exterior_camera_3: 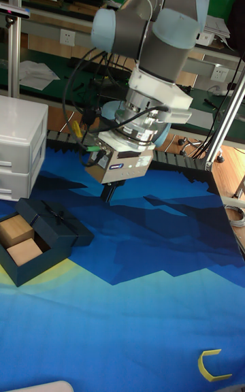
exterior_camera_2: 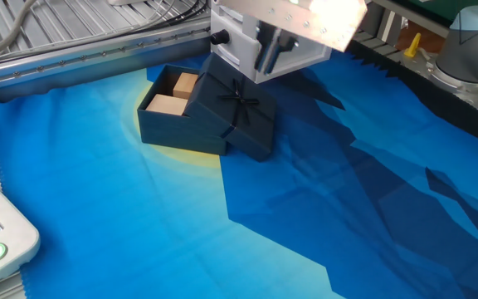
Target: Slide the outer casing onto the gift box
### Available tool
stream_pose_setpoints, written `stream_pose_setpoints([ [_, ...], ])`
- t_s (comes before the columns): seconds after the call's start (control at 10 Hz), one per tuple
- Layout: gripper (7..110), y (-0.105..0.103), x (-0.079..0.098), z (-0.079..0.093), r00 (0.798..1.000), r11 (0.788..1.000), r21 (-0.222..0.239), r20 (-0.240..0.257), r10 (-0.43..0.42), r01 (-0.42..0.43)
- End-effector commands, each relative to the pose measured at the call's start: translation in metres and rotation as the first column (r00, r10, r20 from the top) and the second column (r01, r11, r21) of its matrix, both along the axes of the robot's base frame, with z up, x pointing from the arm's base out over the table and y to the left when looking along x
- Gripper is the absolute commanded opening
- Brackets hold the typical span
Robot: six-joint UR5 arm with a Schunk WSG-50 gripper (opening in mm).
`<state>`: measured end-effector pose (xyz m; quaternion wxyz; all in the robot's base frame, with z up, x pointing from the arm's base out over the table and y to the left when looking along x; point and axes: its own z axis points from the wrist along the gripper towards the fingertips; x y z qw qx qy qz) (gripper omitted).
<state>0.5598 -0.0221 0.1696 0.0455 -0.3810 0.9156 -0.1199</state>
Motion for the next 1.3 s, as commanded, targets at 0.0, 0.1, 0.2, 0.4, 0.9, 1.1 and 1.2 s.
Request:
stream_pose_setpoints([
  [0.0, 7, -0.011, -0.028, -0.019, 0.999, 1.000, -0.030, -0.052, -0.009, 0.007],
  [0.1, 7, 0.003, -0.036, -0.030, 0.997, 0.995, 0.087, -0.069, -0.040, 0.046],
  [0.2, 7, 0.005, -0.035, -0.033, 0.996, 0.983, 0.181, -0.083, -0.028, 0.043],
  [0.4, 7, -0.030, -0.037, -0.031, 0.995, 0.990, 0.138, -0.096, 0.030, -0.016],
  [0.9, 7, -0.003, -0.033, -0.037, 0.999, 0.987, 0.158, -0.040, 0.035, -0.028],
  [1.1, 7, 0.003, -0.003, -0.029, 0.997, 0.988, 0.147, 0.065, -0.049, 0.039],
  [1.2, 7, 0.003, 0.016, -0.018, 0.986, 0.986, 0.138, 0.127, -0.111, 0.093],
])
